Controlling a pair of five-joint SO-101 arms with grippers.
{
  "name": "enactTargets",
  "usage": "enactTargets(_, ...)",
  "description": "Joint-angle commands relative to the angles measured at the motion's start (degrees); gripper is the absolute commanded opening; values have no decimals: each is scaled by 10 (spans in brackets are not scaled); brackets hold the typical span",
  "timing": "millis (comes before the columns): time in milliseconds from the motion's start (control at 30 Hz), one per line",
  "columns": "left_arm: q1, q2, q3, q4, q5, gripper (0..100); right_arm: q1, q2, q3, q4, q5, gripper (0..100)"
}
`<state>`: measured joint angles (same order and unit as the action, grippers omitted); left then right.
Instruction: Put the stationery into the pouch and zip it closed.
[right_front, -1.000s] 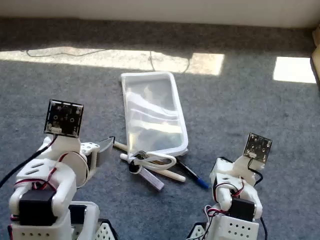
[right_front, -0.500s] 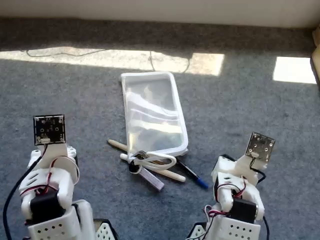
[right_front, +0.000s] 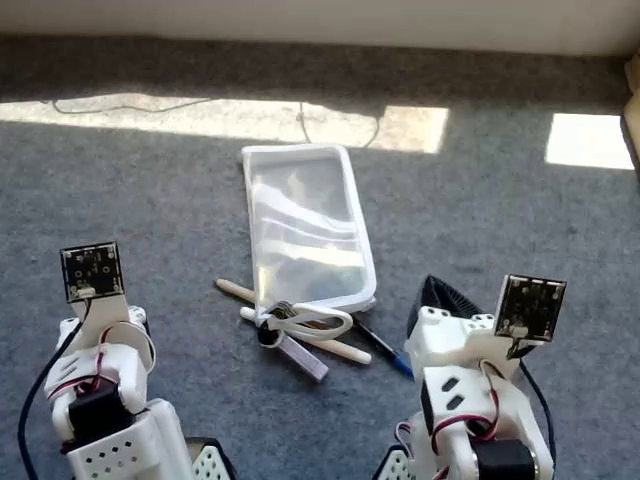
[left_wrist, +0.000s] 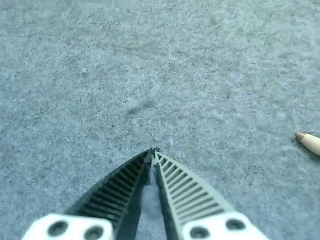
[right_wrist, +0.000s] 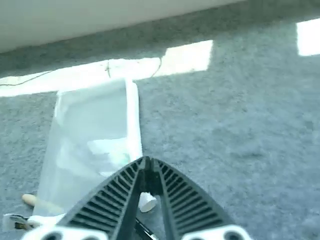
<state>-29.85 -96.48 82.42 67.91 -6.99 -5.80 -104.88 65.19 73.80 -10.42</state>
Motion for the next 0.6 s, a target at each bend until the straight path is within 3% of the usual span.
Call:
enactTargets(0,-6,-30,13,-9,-3,7,-56,7,-49,-2,-5,4)
enactTargets(333,-7,-73,21,11,-4,7,-225,171,-141,2,137,16)
enactTargets(567,-7,-73,28,9,-4,7,-292,336,-178,21,136,193)
